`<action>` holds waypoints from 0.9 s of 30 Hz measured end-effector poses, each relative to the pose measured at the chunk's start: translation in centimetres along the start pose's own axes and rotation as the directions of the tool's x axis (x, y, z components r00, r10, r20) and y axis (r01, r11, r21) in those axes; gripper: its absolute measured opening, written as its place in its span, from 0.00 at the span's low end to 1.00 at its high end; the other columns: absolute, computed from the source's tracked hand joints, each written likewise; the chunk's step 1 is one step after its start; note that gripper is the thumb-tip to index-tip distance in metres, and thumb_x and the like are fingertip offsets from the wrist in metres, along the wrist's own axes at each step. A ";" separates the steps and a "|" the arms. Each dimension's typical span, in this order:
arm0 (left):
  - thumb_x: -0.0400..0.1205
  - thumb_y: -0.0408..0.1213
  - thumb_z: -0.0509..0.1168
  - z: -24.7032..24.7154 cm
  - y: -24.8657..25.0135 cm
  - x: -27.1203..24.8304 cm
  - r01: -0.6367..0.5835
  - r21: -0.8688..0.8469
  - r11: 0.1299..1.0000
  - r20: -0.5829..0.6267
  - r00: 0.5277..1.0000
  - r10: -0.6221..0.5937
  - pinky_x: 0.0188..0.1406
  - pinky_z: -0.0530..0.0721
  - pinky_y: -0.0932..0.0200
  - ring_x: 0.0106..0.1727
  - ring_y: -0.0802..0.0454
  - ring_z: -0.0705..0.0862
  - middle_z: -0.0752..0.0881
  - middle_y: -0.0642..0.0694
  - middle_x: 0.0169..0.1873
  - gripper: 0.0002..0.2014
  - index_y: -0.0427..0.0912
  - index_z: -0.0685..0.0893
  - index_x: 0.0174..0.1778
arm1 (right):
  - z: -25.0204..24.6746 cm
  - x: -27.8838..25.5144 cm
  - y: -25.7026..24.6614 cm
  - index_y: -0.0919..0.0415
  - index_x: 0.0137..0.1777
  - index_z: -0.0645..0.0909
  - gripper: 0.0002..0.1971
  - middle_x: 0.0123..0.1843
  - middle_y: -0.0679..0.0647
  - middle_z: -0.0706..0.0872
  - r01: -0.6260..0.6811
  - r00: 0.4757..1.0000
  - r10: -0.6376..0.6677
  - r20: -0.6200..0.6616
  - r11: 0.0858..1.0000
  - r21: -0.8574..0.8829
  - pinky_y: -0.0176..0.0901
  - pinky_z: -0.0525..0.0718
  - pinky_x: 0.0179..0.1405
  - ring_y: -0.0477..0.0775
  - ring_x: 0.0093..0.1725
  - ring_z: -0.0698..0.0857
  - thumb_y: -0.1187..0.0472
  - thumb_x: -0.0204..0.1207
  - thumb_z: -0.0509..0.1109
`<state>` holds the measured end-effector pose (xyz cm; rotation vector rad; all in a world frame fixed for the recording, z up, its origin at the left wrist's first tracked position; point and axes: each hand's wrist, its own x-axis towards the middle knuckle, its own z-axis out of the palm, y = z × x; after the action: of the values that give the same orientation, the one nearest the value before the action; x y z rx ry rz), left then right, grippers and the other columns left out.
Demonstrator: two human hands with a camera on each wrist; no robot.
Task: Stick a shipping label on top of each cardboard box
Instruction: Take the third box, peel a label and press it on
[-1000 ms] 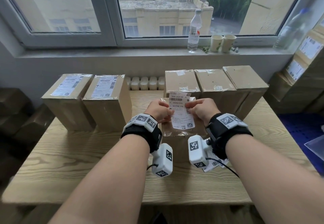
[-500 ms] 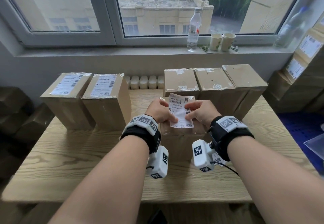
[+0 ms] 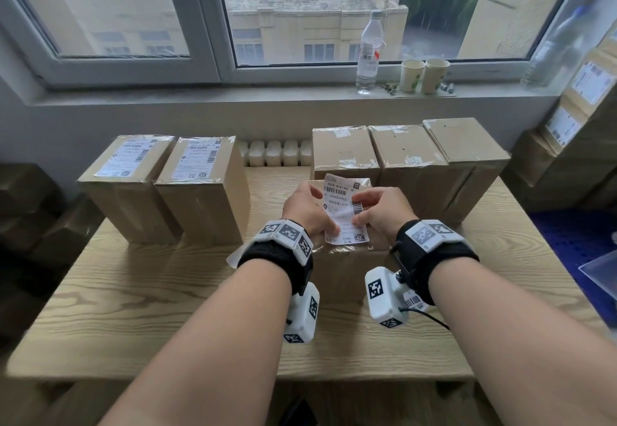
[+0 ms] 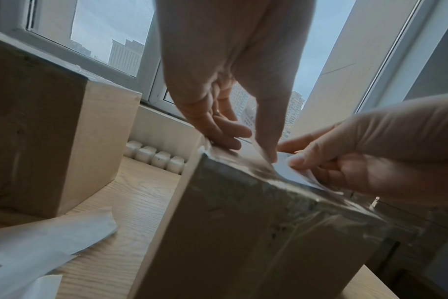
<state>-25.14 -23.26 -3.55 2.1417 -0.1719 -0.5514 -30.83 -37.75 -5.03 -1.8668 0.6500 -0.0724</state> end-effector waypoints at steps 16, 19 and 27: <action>0.58 0.40 0.86 0.1 -1.6 0.5 0.026 0.162 0.987 -0.071 0.997 -0.014 0.55 0.84 0.52 0.57 0.48 0.82 0.81 0.48 0.55 0.37 0.47 0.73 0.58 | 0.9 -0.4 -0.5 0.52 0.65 0.79 0.33 0.61 0.55 0.79 0.086 0.992 -0.111 -0.054 0.933 -0.349 0.52 0.85 0.62 0.57 0.62 0.82 0.64 0.60 0.85; 0.59 0.41 0.86 -0.3 -2.0 0.4 0.040 0.119 0.992 -0.050 0.998 -0.035 0.50 0.77 0.56 0.55 0.50 0.78 0.79 0.47 0.59 0.40 0.47 0.69 0.62 | 0.0 -0.4 -0.3 0.49 0.73 0.72 0.41 0.69 0.56 0.71 0.031 0.990 -0.092 -0.108 0.881 -0.473 0.55 0.74 0.73 0.58 0.72 0.70 0.52 0.60 0.85; 0.58 0.42 0.86 -1.1 -1.7 0.0 0.077 0.181 0.981 0.201 0.973 -0.114 0.72 0.75 0.38 0.76 0.39 0.71 0.65 0.45 0.81 0.70 0.59 0.39 0.84 | -0.8 -0.2 0.9 0.43 0.80 0.54 0.69 0.69 0.52 0.78 0.026 0.974 0.053 0.218 0.938 -0.345 0.59 0.73 0.74 0.55 0.67 0.79 0.41 0.35 0.87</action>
<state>-24.79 -21.46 -4.39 2.2646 -0.2419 -0.8482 -31.65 -38.51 -5.42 -2.1682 0.5420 0.2768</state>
